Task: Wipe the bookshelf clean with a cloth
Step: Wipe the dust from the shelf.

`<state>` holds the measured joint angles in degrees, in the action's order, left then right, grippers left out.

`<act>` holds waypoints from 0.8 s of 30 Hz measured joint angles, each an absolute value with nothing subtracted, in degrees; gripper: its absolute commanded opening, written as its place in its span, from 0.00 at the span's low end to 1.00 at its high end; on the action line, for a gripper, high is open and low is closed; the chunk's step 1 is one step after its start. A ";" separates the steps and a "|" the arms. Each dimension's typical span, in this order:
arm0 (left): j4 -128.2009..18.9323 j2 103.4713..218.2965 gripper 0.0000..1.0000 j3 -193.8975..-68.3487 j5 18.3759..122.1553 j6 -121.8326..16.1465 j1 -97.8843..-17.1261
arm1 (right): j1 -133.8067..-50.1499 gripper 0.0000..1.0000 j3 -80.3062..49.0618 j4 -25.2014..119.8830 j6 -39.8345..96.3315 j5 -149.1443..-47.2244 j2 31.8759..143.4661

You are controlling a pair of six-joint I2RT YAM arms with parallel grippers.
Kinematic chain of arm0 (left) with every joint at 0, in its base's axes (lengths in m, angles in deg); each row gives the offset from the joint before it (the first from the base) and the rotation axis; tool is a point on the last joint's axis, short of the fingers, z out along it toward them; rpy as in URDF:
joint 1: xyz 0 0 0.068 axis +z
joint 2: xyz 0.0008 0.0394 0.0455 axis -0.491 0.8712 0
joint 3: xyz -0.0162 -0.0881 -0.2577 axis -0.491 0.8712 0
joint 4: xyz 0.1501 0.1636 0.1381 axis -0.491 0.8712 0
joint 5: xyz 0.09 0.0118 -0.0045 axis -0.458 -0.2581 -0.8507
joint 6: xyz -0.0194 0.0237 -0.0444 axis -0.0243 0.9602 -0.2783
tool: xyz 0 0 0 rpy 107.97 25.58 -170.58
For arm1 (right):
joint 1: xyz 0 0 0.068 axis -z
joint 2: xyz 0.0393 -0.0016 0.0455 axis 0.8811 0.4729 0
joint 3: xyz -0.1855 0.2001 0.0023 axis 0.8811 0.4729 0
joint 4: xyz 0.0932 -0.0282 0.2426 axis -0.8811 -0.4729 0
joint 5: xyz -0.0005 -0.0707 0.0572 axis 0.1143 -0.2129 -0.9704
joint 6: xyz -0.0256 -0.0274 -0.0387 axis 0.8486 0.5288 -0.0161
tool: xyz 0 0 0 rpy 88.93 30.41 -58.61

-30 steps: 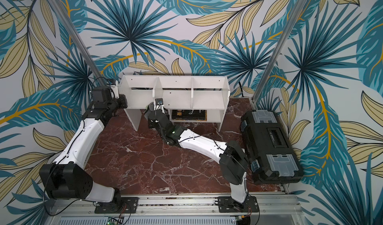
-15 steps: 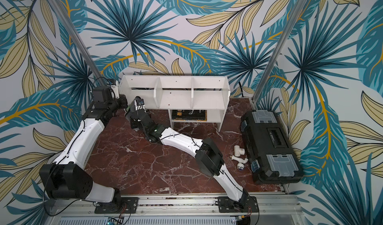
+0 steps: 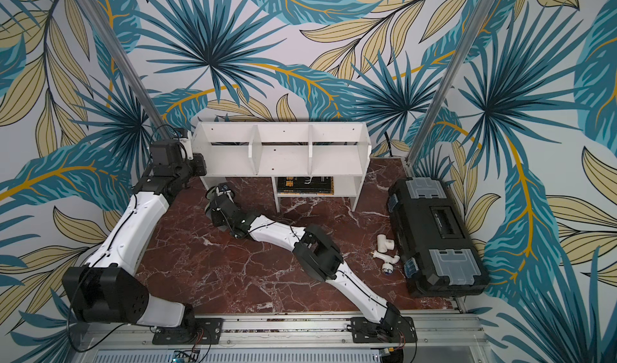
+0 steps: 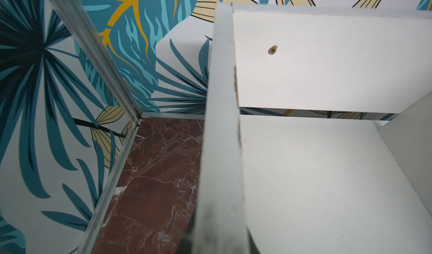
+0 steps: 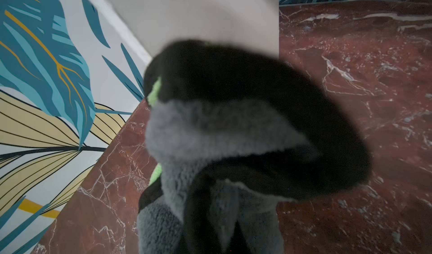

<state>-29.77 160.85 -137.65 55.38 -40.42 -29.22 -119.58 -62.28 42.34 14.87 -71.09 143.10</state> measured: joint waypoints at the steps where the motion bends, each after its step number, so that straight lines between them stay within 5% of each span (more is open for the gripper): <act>1: -29.70 160.81 0.00 -137.65 55.14 -40.42 -29.24 | -119.58 0.00 -62.85 42.16 15.09 -71.09 143.07; 13: -29.33 160.65 0.00 -137.65 54.31 -40.55 -29.48 | -119.58 0.00 -66.22 43.10 17.12 -70.15 137.26; 24: -29.33 160.65 0.00 -137.63 54.27 -40.51 -29.48 | -119.58 0.00 -61.45 41.75 14.04 -72.05 143.60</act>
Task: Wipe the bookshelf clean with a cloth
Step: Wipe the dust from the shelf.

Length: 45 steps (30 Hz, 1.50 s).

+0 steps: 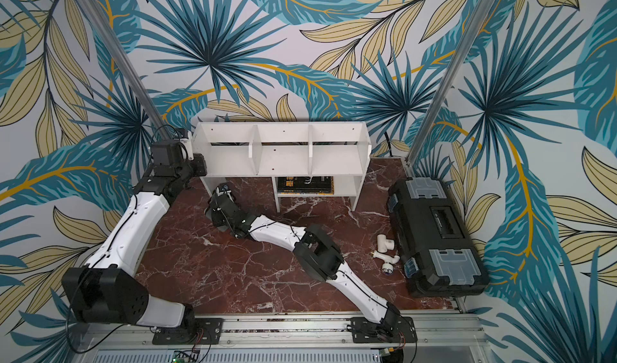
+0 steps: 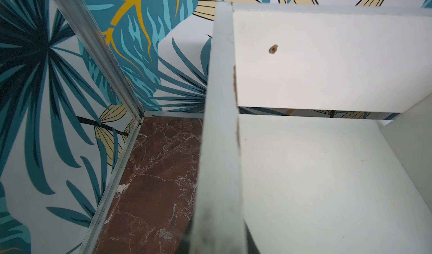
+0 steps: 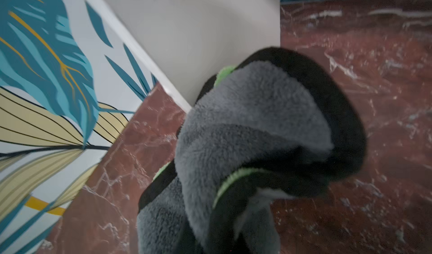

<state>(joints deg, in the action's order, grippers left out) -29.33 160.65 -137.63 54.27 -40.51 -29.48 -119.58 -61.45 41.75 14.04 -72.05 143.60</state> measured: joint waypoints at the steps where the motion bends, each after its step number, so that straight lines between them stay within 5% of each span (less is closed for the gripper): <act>1: -29.33 160.65 0.00 -137.63 54.24 -40.51 -29.48 | -119.51 0.00 -61.41 41.24 13.89 -72.19 143.90; 9: -29.59 160.59 0.00 -137.39 54.20 -40.49 -29.48 | -118.40 0.00 -51.55 41.13 14.10 -71.90 138.86; 21: -29.70 160.59 0.00 -137.35 54.55 -40.55 -29.31 | -114.83 0.00 -23.77 38.53 17.34 -57.37 101.55; 30: -29.79 160.57 0.00 -137.28 54.66 -40.57 -29.26 | -112.12 0.00 -15.88 38.62 15.13 -56.73 105.13; 35: -29.37 160.48 0.41 -137.28 52.85 -42.43 -29.37 | -112.67 0.00 -4.93 38.79 13.16 -59.92 105.39; 45: -20.91 152.68 0.62 -136.93 44.32 -47.24 -31.32 | -114.92 0.06 6.11 42.14 11.24 -68.03 76.34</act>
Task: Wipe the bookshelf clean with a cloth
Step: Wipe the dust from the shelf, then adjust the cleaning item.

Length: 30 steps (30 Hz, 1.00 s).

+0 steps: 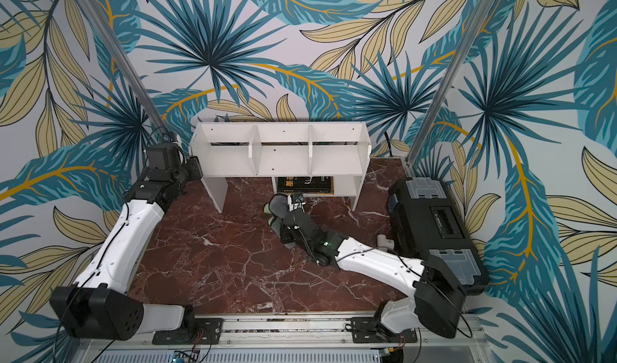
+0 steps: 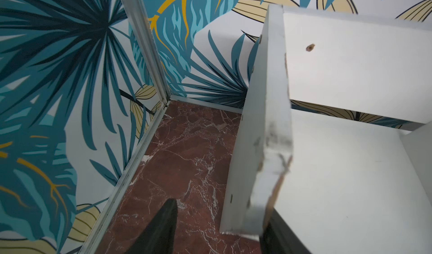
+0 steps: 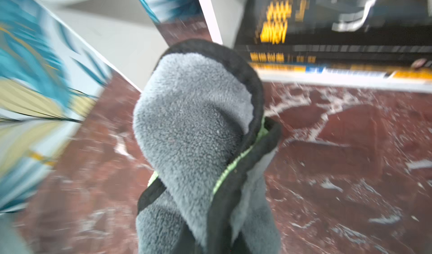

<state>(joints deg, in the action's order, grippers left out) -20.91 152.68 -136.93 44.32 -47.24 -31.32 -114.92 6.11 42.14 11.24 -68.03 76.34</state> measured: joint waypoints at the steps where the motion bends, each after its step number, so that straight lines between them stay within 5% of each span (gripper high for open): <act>1: -20.37 150.31 0.63 -136.23 43.69 -47.33 -31.45 | -114.88 0.07 6.76 42.29 11.11 -69.26 74.25; 8: -17.59 133.44 0.62 -129.04 46.14 -50.26 -33.42 | -114.86 0.10 8.77 43.56 10.21 -76.27 71.56; 15: -33.35 128.37 0.74 -110.97 79.05 -61.56 -48.87 | -114.86 0.16 11.70 45.83 9.03 -81.17 70.53; 21: -38.92 131.93 0.73 -108.93 87.66 -64.66 -58.68 | -114.86 0.21 12.49 48.17 8.31 -83.66 67.43; 26: -40.65 135.43 0.62 -108.89 88.82 -65.56 -61.85 | -114.81 0.23 12.77 50.51 7.90 -84.60 65.74; 30: -40.54 138.86 0.40 -108.65 87.36 -65.84 -63.27 | -114.81 0.24 14.39 53.64 7.22 -85.56 65.72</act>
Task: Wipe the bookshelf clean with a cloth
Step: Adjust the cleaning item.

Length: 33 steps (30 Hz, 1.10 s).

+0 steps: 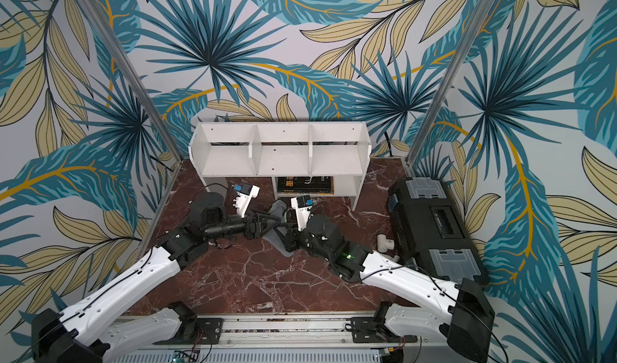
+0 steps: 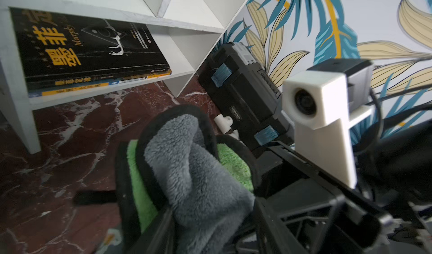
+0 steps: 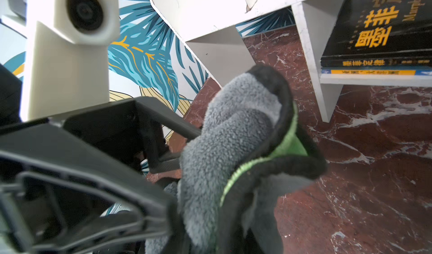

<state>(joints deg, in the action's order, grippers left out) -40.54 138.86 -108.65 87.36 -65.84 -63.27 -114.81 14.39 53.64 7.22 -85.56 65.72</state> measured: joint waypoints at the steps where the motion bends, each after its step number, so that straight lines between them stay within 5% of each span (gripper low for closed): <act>1: -40.10 138.84 0.31 -108.52 86.31 -65.80 -63.34 | -114.81 0.24 14.91 54.12 7.00 -85.72 65.72; 5: -39.29 136.72 0.00 -108.28 82.31 -65.93 -63.80 | -114.79 0.33 15.55 55.97 6.24 -86.41 65.72; 12: -39.10 133.55 0.00 -108.26 74.61 -68.40 -63.49 | -114.75 0.78 15.50 59.91 6.13 -87.62 65.72; 23: -41.72 129.24 0.00 -107.67 76.45 -72.83 -58.12 | -114.68 0.86 15.96 62.05 5.27 -89.28 68.32; 26: -42.22 129.33 0.00 -107.64 78.29 -73.18 -58.12 | -114.68 0.78 15.68 62.44 5.25 -89.72 69.31; 32: -42.25 128.72 0.00 -105.63 77.50 -72.99 -57.96 | -114.68 0.20 13.84 63.08 5.58 -89.52 69.33; 33: -41.74 128.74 0.09 -105.46 76.82 -72.79 -57.90 | -114.68 0.14 13.84 63.01 5.41 -89.32 69.24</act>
